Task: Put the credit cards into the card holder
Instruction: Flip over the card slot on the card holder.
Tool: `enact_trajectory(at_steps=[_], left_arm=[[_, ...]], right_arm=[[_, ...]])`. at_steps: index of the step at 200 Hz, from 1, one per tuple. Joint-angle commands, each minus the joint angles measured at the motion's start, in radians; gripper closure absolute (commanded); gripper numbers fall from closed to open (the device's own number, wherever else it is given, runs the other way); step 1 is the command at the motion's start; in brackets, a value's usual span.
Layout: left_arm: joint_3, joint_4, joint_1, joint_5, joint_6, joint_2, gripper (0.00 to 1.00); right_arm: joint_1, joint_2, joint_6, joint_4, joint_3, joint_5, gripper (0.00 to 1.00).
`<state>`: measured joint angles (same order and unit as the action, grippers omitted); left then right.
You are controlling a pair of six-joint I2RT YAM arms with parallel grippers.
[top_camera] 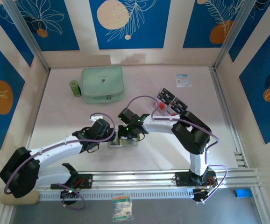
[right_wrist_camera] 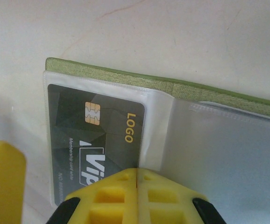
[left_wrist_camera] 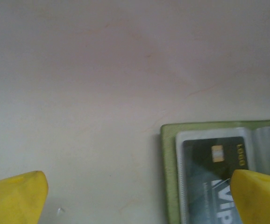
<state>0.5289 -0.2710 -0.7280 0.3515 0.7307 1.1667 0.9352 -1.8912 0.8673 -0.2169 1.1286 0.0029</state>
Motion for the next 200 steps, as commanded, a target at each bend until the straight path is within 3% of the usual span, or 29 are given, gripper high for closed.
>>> enact_trajectory(at_steps=[1,132,200], left_arm=[[0.035,-0.033,0.013,-0.024,-0.013,-0.015,0.0],[0.103,-0.039,0.013,-0.07,0.004,-0.003,0.0],[0.194,-0.011,-0.008,-0.135,0.002,0.056,0.0]], right_arm=[[0.009,-0.019,0.023,0.02,-0.023,-0.031,1.0],[-0.039,0.08,0.013,0.049,-0.064,-0.056,1.0],[-0.157,0.177,-0.033,0.038,-0.152,-0.086,1.0]])
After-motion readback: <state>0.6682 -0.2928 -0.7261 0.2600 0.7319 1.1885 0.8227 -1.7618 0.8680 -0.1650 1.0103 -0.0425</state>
